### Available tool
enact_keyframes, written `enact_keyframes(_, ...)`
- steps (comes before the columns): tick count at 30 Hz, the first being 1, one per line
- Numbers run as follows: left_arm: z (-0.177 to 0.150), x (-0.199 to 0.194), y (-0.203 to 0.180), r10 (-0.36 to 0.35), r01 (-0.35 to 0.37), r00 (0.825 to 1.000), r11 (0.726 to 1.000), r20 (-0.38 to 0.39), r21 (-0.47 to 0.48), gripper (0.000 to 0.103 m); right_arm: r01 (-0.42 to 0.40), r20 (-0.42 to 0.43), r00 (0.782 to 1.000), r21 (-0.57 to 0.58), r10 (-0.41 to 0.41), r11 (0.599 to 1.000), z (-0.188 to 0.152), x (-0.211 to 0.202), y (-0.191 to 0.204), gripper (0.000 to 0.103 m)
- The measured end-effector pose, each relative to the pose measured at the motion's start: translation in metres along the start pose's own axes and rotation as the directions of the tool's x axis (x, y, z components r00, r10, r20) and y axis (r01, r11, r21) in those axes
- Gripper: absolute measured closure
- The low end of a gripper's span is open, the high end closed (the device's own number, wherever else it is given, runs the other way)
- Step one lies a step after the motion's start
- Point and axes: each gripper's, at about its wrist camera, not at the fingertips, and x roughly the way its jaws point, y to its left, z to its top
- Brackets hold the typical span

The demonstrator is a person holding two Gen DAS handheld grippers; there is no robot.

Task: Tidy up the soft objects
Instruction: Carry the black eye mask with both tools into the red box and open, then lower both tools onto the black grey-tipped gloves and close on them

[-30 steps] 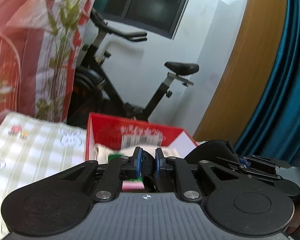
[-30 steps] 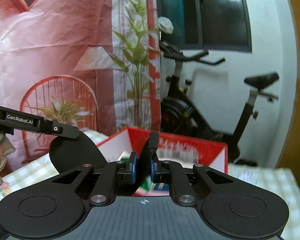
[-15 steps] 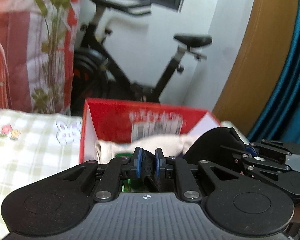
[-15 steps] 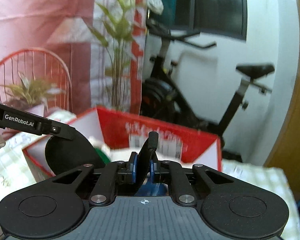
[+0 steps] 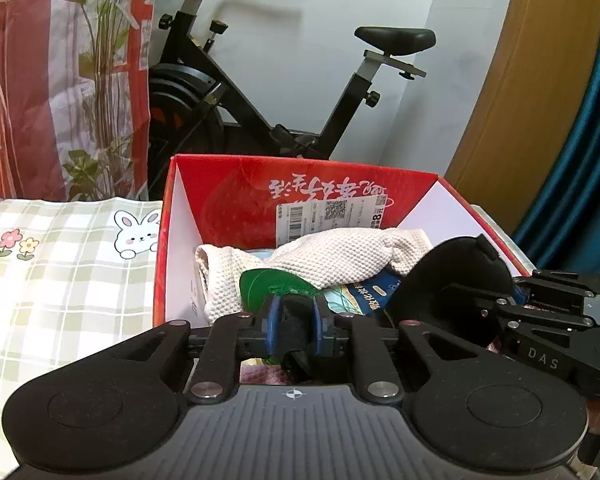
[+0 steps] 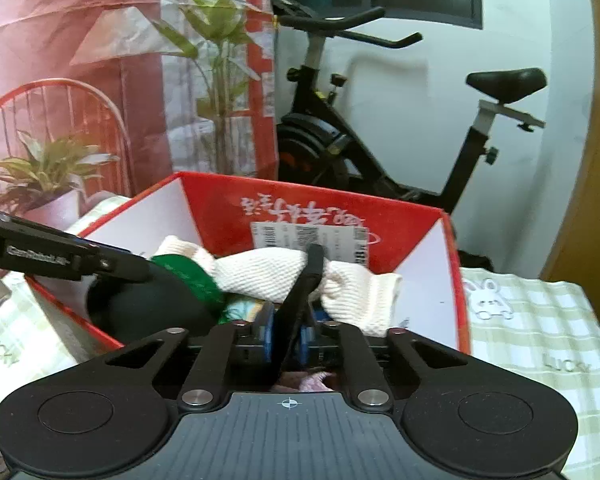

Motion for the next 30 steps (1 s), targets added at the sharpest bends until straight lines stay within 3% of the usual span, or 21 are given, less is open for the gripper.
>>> enact_keyframes(1,0.001,-0.001,0.000,-0.002,0.002,1.000,1.000,0.001,-0.002,0.069,0.012,0.001,1.000,-0.003,-0.012,1.000,0.000,-0.001,-0.001,0.081)
enact_keyframes(2,0.001,-0.003,0.000,-0.005,0.005,1.000,1.000,0.004,-0.006,0.051,0.028,0.003,1.000,-0.005,-0.028,1.000,0.000,-0.003,-0.002,0.079)
enact_keyframes(4,0.002,-0.008,-0.001,0.002,-0.002,1.000,1.000,0.027,-0.011,0.033,0.062,0.005,0.998,-0.009,-0.062,0.998,-0.001,-0.007,-0.004,0.060)
enact_keyframes(6,0.003,-0.015,-0.002,0.015,-0.014,0.999,1.000,0.048,-0.015,0.019,0.092,0.022,0.996,-0.005,-0.092,0.996,-0.002,-0.013,-0.005,0.040)
enact_keyframes(9,0.004,-0.024,-0.005,0.024,-0.023,0.997,1.000,0.069,-0.021,0.006,0.112,0.053,0.992,0.002,-0.112,0.994,-0.003,-0.023,-0.007,0.026)
enact_keyframes(11,0.004,-0.029,-0.009,0.044,-0.042,0.997,0.999,0.069,-0.020,0.003,0.126,0.067,0.990,0.010,-0.127,0.992,-0.004,-0.030,-0.008,0.012)
enact_keyframes(15,-0.001,-0.042,-0.016,0.056,-0.056,0.996,0.998,0.066,-0.001,0.000,0.119,0.099,0.988,0.026,-0.121,0.993,-0.009,-0.048,-0.008,0.002)
enact_keyframes(24,-0.044,-0.073,-0.021,0.030,-0.029,0.999,1.000,0.039,-0.006,0.000,0.061,0.141,0.988,0.056,-0.068,0.997,-0.039,-0.093,0.006,0.001)
enact_keyframes(30,-0.082,-0.078,-0.026,0.016,-0.017,1.000,1.000,-0.020,-0.012,0.000,0.003,0.091,0.996,0.053,-0.008,0.999,-0.075,-0.106,0.020,0.001)
